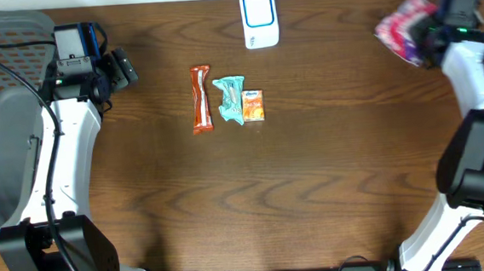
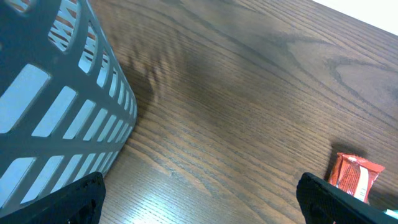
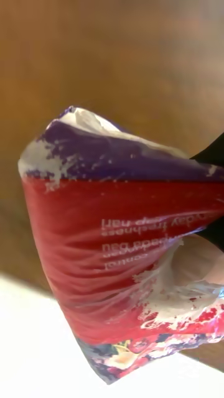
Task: Scan the item barcode
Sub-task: 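Carry the packet to the right table edge and release it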
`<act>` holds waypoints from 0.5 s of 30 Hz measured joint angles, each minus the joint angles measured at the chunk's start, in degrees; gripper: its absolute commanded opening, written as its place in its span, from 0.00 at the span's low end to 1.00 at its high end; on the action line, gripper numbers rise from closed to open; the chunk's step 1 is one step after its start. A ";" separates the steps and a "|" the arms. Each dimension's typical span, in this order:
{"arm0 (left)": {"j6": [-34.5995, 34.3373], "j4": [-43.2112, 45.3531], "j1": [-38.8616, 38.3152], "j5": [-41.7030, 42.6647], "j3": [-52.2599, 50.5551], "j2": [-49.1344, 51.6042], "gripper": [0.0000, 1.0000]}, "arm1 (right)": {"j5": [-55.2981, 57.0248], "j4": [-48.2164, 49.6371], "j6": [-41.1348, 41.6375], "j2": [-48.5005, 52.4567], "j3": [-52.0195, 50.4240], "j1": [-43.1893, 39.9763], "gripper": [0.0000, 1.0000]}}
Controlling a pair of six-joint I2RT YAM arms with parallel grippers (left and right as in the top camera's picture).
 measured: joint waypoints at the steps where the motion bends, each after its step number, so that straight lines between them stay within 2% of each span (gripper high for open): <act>1: 0.00 0.00 0.00 0.00 0.00 0.00 0.98 | 0.02 -0.85 0.15 0.00 0.00 -1.36 0.01; 8: 0.00 0.02 0.00 0.00 0.00 0.00 0.98 | 0.04 -5.44 0.59 0.44 0.00 -7.98 0.03; 11: 0.00 0.00 0.00 0.00 0.00 0.00 0.98 | 0.04 -5.46 1.31 0.96 -0.02 -8.35 0.37; 15: 0.00 0.00 0.00 0.00 0.00 0.00 0.98 | -0.09 -5.44 1.60 1.31 -0.02 -8.22 0.60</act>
